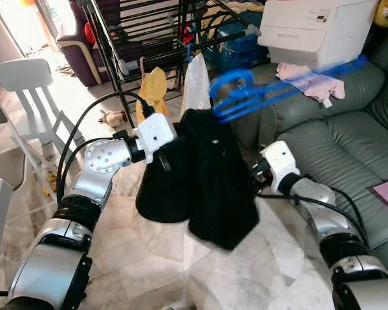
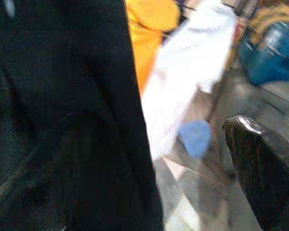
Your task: Hang hanger
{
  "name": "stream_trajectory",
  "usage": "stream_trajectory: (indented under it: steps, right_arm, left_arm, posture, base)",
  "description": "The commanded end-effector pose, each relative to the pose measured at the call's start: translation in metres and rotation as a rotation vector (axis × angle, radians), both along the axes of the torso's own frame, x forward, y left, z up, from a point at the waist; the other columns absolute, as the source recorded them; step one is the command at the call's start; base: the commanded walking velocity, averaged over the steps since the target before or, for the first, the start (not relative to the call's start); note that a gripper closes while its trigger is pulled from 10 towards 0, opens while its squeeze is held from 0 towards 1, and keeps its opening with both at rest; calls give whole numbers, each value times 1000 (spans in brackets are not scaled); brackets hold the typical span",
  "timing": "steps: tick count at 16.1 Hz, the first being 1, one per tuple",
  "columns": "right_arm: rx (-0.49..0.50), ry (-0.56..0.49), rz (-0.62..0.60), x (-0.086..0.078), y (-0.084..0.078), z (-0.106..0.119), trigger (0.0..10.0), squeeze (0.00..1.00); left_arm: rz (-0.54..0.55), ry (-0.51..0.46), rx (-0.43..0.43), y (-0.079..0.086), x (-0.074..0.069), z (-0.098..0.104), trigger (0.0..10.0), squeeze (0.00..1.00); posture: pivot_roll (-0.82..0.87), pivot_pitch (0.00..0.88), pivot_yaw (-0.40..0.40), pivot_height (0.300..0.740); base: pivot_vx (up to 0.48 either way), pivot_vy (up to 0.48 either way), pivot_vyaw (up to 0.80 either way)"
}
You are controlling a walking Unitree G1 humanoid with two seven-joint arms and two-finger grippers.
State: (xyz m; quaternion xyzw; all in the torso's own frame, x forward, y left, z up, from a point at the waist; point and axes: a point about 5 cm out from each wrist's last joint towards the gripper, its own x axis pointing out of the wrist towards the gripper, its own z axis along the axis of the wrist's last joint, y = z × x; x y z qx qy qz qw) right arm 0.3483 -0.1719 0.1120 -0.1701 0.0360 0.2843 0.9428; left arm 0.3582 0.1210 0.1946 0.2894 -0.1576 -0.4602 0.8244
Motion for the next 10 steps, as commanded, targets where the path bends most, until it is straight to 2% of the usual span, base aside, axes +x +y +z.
stream_trajectory:
  steps: [1,3,4,5,8,10]
  right_arm:
    - [25,-23,66,-1,8,8,10000,0]
    - [83,-52,160,-5,15,16,10000,0]
    - [216,-68,179,-4,21,29,10000,0]
    - [289,-71,205,-4,25,37,10000,0]
    - [311,-104,242,-4,29,47,10000,0]
    - [342,-127,239,-3,25,55,10000,0]
  left_arm:
    - [-2,-73,-5,-1,2,16,0,0]
    - [-11,-111,39,-2,2,17,0,0]
    - [-11,-128,59,-3,2,17,0,0]
    - [-10,-129,57,-3,2,16,0,0]
    - [-32,-122,103,-2,-1,8,0,0]
    - [-26,-109,99,1,-2,4,0,0]
  posture:
    - [-134,0,118,740]
    - [-135,0,118,740]
    - [-131,0,115,740]
    - [-131,0,115,740]
    - [-129,0,115,740]
    - [-128,0,114,740]
  base:
    - [0,0,0]
    - [0,0,0]
    - [0,0,0]
    - [0,0,0]
    - [0,0,0]
    - [0,0,0]
